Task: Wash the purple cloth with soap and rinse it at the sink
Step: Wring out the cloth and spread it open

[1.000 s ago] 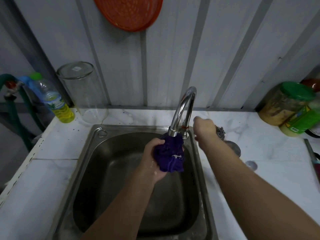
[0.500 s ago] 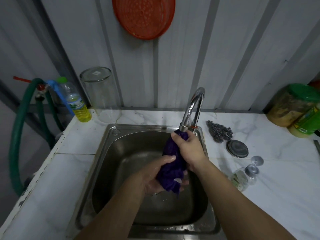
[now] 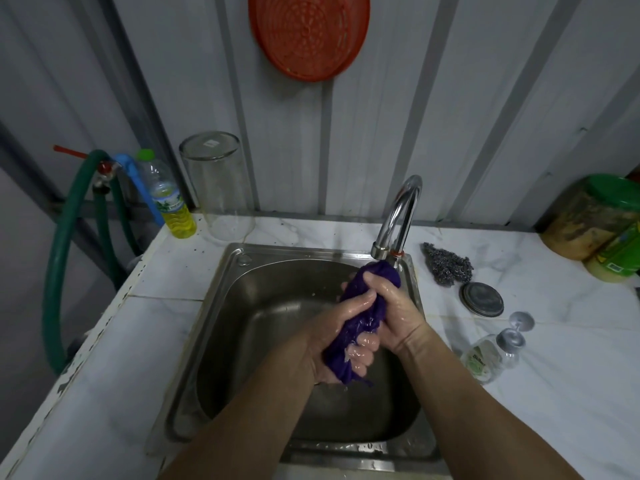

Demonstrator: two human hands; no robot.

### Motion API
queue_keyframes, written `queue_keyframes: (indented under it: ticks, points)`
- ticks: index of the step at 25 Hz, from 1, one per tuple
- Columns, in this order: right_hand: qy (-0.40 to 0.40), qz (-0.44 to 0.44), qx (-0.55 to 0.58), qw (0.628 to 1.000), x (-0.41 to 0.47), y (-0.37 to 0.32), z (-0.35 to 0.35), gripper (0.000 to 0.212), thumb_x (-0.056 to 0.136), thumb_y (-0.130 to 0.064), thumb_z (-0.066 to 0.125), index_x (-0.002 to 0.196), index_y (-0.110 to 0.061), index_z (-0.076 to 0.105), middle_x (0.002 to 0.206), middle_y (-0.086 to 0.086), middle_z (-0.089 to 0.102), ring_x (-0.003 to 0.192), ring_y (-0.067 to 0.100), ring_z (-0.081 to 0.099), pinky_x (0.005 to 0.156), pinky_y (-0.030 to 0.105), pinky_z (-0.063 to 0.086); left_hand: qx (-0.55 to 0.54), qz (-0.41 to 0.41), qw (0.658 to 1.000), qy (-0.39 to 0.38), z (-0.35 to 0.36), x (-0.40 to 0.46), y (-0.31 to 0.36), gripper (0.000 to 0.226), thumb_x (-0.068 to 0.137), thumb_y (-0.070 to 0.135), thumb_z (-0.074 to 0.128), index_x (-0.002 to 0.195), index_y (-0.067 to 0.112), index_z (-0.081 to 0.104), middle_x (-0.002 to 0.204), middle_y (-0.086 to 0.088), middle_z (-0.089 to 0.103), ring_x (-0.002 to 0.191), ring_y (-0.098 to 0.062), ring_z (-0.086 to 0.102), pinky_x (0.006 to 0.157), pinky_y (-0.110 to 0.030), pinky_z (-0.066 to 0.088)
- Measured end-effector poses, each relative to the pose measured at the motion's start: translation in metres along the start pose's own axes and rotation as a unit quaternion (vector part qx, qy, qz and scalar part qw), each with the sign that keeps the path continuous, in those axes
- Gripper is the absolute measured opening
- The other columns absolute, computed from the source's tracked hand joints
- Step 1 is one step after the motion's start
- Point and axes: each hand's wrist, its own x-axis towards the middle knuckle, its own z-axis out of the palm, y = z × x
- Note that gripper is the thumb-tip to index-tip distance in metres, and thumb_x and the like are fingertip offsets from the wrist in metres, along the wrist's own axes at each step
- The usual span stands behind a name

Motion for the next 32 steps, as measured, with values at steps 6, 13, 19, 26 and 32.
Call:
queue_keyframes:
  ticks: [6,13,19,26,32]
  points:
    - [0.166,-0.018,-0.217,0.962,-0.002,-0.019,0.028,0.027,0.083,-0.008,0.079,0.098,-0.008,0.056,0.082,0.013,0.059,0.068,0.026,0.061,0.058,0.034,0.057,0.253,-0.005,0.951,0.177,0.004,0.011,0.002,0.03,0.091,0.025,0.058,0.063,0.016,0.052,0.05,0.002,0.044,0.036,-0.01,0.038,0.037,-0.022,0.031]
    - [0.274,-0.028,-0.461,0.844,0.016,-0.012,0.036,0.024,0.085,-0.011,0.067,0.105,-0.018,0.057,0.084,0.007,0.062,0.073,0.019,0.059,0.065,0.033,0.053,0.598,0.094,0.687,0.402,0.012,0.031,-0.005,0.036,0.096,0.036,0.055,0.118,0.011,0.071,0.113,-0.013,0.074,0.106,-0.031,0.069,0.088,-0.031,0.049]
    - [0.288,0.018,-0.498,0.818,0.018,0.003,0.026,0.051,0.082,-0.04,0.076,0.119,-0.012,0.056,0.106,0.007,0.065,0.095,0.023,0.062,0.084,0.036,0.053,0.523,0.247,0.715,0.393,-0.008,0.047,-0.036,0.056,0.077,0.052,0.05,0.115,0.013,0.064,0.1,-0.009,0.072,0.094,-0.025,0.069,0.083,-0.033,0.051]
    - [0.059,0.046,0.007,0.997,-0.009,-0.003,-0.006,0.043,0.078,-0.048,0.076,0.105,-0.014,0.074,0.103,0.017,0.072,0.096,0.032,0.068,0.095,0.047,0.053,0.045,0.08,0.995,0.04,-0.004,-0.001,-0.012,0.035,0.095,0.042,0.052,0.079,0.014,0.065,0.052,0.002,0.05,0.036,-0.008,0.043,0.036,-0.018,0.032]
    - [-0.054,-0.047,0.075,0.995,-0.007,0.001,0.002,0.035,0.064,-0.02,0.091,0.09,-0.015,0.068,0.103,0.019,0.074,0.097,0.032,0.073,0.09,0.047,0.059,-0.042,0.062,0.997,-0.033,0.011,-0.001,-0.017,0.051,0.092,0.058,0.053,0.07,0.014,0.069,0.049,0.004,0.053,0.035,-0.007,0.048,0.035,-0.018,0.035]
